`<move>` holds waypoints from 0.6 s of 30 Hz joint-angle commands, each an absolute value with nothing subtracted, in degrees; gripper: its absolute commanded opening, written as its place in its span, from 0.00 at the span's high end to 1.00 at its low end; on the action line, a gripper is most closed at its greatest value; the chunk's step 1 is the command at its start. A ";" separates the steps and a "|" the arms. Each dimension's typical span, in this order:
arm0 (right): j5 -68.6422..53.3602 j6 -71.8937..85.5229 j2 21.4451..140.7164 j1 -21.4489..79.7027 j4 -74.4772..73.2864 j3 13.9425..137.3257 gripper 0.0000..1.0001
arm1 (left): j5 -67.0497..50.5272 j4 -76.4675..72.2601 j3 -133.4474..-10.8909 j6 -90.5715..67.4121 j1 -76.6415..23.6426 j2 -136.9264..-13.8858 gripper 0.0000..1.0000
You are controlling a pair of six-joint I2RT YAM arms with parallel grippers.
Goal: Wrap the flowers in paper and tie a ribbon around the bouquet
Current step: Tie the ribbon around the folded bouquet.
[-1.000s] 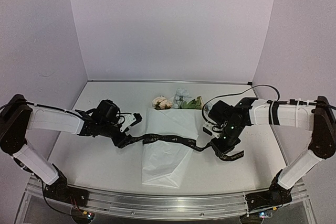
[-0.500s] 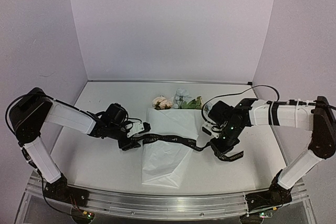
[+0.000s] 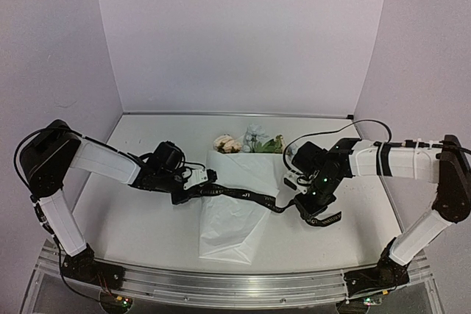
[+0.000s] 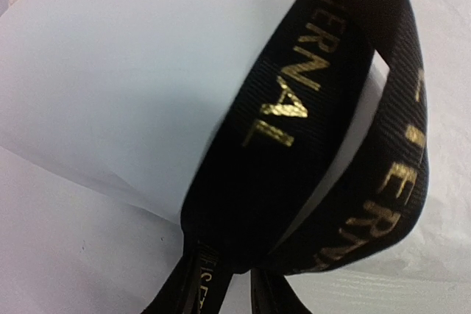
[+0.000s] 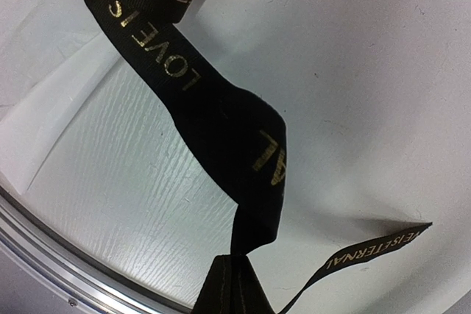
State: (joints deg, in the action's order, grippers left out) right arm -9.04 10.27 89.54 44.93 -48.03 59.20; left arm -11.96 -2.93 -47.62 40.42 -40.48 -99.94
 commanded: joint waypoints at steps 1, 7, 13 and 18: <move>-7.82 11.33 88.14 44.82 -47.90 58.81 1.00 | -9.26 -1.31 -49.57 35.49 -40.69 -98.55 0.94; -4.56 14.08 88.10 44.24 -47.90 58.80 1.00 | -2.93 3.49 -49.63 13.95 -41.73 -94.17 1.00; -4.71 19.70 90.27 42.94 -47.91 59.60 1.00 | -4.01 10.62 -52.55 -9.66 -41.81 -93.15 1.00; -3.40 24.59 92.09 42.81 -47.27 59.99 1.00 | -7.36 7.82 -49.23 -23.28 -41.76 -93.89 1.00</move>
State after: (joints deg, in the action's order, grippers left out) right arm -5.80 18.99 90.36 43.03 -47.90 59.09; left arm -4.97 7.67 -50.42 -6.35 -41.69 -94.56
